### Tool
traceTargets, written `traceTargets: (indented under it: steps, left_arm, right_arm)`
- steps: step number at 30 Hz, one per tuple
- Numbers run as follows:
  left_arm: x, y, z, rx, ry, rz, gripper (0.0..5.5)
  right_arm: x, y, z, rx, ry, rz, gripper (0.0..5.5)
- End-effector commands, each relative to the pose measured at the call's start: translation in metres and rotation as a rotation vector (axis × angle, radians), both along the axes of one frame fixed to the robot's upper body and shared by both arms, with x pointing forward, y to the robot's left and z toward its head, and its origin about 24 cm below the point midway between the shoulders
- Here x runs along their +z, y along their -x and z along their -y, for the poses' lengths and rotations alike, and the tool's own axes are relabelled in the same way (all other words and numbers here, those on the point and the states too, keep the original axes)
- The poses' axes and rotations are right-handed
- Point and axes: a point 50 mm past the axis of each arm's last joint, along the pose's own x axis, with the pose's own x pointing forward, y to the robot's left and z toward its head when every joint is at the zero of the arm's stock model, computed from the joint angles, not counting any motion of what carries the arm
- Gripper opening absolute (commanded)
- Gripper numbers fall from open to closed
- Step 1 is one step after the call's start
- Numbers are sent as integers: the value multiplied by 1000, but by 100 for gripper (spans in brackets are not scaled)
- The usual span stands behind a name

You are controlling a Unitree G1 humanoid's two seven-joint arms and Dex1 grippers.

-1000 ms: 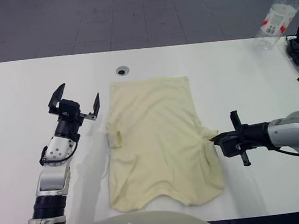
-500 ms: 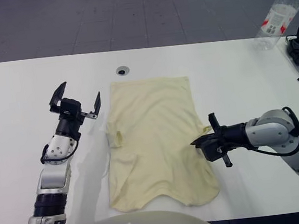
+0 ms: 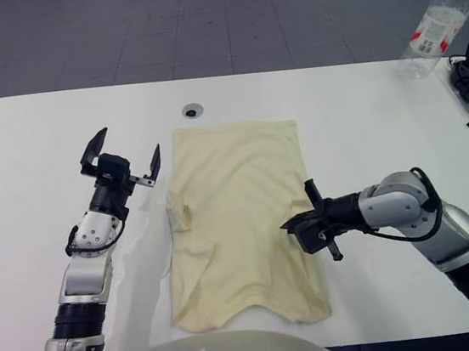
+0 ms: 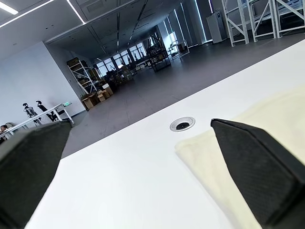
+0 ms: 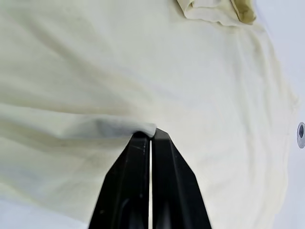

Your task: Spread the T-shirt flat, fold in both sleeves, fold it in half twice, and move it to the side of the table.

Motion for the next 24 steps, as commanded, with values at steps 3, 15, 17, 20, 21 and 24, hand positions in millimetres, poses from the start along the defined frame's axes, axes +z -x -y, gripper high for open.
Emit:
traceTargets:
  steps: [3,15,17,20,21,24]
  left_arm:
    - [5,-1,2,-13,-20,15,540]
    - [5,-2,2,-13,-22,14,540]
    - [5,-3,3,-16,-23,14,540]
    - [4,-1,6,-52,-37,-1,540]
    - [4,2,9,-82,-54,-4,540]
    - [14,14,12,-196,-72,-12,540]
  right_arm:
    - [-8,2,-2,9,20,-30,2]
    - [-5,0,-5,-87,-117,-84,199]
    - [1,-3,-1,-125,-165,-76,233]
    - [15,-5,14,-216,-226,-57,275]
    - [19,-5,20,-252,-247,-53,291]
    - [31,1,35,-378,-320,-35,343]
